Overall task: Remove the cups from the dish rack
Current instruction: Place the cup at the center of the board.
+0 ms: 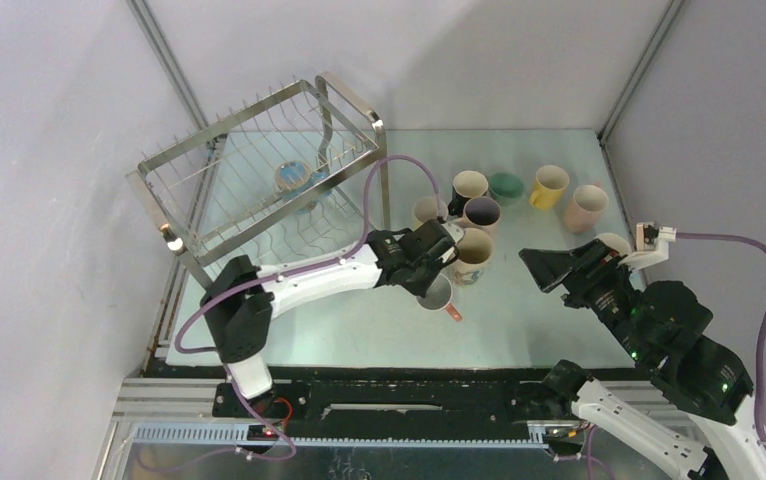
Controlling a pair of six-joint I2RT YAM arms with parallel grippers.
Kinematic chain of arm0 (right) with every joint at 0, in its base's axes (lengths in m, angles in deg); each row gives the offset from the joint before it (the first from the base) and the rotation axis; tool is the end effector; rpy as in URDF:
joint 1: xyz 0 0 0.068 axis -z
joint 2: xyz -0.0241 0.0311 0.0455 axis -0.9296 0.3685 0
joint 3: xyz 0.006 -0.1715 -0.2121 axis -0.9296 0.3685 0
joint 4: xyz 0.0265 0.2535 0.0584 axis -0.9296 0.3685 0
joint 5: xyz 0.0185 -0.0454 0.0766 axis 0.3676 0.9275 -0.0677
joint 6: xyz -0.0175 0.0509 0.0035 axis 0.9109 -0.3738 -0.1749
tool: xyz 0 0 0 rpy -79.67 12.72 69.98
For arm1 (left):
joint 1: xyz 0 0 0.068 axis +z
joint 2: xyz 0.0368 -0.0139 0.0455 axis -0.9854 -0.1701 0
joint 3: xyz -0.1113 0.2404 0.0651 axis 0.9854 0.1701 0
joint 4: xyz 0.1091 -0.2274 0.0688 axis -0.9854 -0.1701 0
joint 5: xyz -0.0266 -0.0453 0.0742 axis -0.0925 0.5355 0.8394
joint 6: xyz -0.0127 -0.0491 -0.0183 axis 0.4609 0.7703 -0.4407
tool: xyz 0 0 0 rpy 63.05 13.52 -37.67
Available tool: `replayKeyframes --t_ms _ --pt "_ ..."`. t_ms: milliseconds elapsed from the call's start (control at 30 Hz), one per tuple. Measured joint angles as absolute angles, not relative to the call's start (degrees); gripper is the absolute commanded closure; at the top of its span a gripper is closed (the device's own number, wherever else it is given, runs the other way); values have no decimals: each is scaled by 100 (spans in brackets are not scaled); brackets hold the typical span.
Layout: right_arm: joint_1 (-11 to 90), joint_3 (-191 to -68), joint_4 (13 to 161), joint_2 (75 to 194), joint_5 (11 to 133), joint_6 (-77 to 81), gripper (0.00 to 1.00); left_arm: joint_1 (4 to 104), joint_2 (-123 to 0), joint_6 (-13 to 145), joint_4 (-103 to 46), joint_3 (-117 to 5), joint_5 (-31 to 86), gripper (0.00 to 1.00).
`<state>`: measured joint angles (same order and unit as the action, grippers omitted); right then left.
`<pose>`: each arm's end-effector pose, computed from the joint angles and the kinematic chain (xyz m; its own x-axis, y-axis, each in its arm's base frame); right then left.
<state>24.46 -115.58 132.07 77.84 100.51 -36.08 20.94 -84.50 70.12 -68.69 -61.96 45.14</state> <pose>0.0405 0.0215 0.4035 -0.3548 0.5783 -0.7347 -0.2084 0.7171 0.6651 0.1930 -0.3134 0.2521 -0.6394 0.5444 -0.5430 0.6541 0.7563 -0.0120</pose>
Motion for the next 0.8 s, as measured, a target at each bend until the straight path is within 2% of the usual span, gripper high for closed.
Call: replayKeyframes --t_ms 167,533,800 --pt "2446 -11469 13207 7786 9996 -3608 0 2173 -8782 7010 -6869 -6196 4462 99" --pt "2446 -11394 13203 7810 9880 -3606 0 2249 -8972 7019 -6934 -6323 4446 77" --pt "2446 -11344 13203 7843 9858 -3604 0 2286 -9125 7019 -6995 -6664 4475 67"
